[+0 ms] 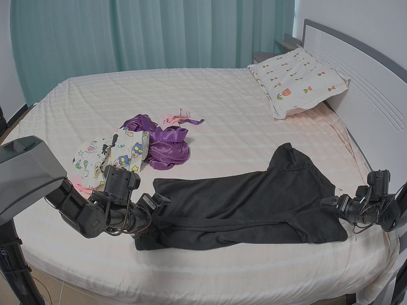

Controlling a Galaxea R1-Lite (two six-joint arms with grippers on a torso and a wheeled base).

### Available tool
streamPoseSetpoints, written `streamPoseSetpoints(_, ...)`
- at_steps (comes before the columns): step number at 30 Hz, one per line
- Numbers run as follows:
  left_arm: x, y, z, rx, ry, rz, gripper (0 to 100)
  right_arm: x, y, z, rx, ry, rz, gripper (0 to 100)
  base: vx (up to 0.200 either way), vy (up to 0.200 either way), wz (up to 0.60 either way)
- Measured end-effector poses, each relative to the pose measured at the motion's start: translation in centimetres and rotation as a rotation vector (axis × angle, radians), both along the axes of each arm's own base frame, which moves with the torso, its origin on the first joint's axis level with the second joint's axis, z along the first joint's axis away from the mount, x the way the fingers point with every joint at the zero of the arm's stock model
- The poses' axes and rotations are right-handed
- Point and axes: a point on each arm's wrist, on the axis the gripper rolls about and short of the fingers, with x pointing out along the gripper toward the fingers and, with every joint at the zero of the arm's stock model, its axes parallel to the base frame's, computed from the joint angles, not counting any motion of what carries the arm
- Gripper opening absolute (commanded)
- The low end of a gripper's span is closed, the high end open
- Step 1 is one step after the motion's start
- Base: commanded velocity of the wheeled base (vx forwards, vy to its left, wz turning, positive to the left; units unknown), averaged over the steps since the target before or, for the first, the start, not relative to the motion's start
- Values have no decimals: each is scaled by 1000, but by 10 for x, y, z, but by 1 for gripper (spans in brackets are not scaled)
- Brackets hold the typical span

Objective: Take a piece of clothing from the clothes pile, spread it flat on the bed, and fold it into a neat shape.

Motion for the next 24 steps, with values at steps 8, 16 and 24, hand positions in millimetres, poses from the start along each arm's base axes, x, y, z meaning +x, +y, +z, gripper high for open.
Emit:
streamPoseSetpoints(8, -9, 0, 8, -9, -8, 10, 100, 0, 0, -1, 2, 5, 1, 100, 0, 0, 0)
streamPoseSetpoints(16, -20, -5, 14, -8, -9, -11, 100, -1, 0, -3, 5, 13, 1, 100, 0, 0, 0)
streamPoseSetpoints(24, -25, -5, 15, -1, 6, -17, 100, -1, 3, -5, 3, 21, 13, 100, 0, 0, 0)
